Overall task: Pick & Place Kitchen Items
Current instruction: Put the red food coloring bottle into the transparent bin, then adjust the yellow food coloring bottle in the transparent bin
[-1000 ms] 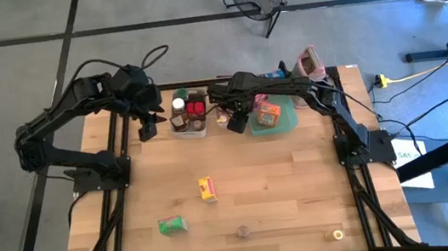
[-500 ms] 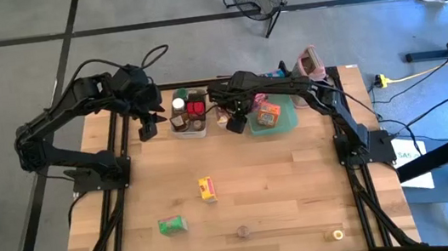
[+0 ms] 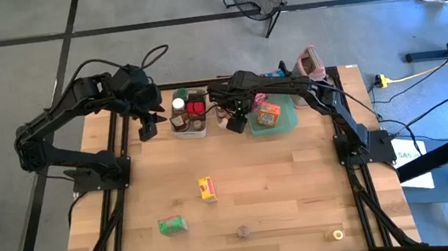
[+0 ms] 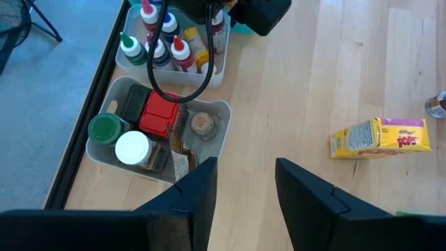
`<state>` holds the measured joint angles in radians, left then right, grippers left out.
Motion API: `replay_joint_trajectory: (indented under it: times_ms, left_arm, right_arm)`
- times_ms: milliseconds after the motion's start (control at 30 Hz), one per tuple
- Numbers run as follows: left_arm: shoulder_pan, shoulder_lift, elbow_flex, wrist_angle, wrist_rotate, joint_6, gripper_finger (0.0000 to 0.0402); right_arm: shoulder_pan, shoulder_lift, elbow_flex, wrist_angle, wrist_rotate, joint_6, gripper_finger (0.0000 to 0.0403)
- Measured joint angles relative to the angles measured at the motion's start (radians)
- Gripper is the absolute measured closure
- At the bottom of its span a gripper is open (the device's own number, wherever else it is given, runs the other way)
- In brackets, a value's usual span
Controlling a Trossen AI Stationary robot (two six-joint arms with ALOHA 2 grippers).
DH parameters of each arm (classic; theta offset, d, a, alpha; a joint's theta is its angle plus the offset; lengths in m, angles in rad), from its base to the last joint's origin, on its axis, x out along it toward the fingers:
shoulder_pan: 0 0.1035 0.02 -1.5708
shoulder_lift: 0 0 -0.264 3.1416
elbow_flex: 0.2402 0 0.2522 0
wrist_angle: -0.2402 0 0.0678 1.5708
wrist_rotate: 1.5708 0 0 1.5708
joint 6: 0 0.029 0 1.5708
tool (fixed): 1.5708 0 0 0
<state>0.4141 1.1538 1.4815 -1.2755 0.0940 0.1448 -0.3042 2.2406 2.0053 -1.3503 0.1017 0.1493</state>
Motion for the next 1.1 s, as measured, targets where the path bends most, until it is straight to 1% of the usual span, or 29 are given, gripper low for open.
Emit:
replay_joint_trajectory:
  times_ms: [167,333,400,567,667,833,933,1100]
  left_arm:
    - [0.0,0.0,0.0,0.0,0.0,0.005,0.026]
    - [0.0,0.0,0.0,0.0,0.0,0.012,0.026]
    - [0.0,0.0,0.0,0.0,0.0,0.018,0.026]
    - [0.0,0.0,0.0,0.0,0.0,0.026,0.026]
    - [0.0,0.0,0.0,0.0,0.0,0.026,0.026]
    - [0.0,0.0,0.0,-0.004,0.0,0.026,0.026]
    - [0.0,0.0,0.0,-0.004,0.0,0.026,0.026]
    - [0.0,0.0,0.0,-0.006,0.0,0.026,0.026]
  right_arm:
    - [0.008,0.0,0.049,-0.051,0.002,-0.005,0.0163]
    - [0.021,0.0,0.166,-0.098,0.008,-0.048,0.0163]
    - [0.03,0.0,0.219,-0.104,0.01,-0.101,0.0163]
    - [0.055,-0.002,0.306,-0.1,0.027,-0.306,0.0163]
    - [0.067,-0.002,0.315,-0.08,0.036,-0.37,0.0163]
    - [0.071,-0.002,0.315,-0.081,0.066,-0.408,0.0163]
    - [0.068,-0.002,0.315,-0.06,0.105,-0.409,0.0163]
    - [0.052,0.001,0.315,-0.056,0.085,-0.4,0.0163]
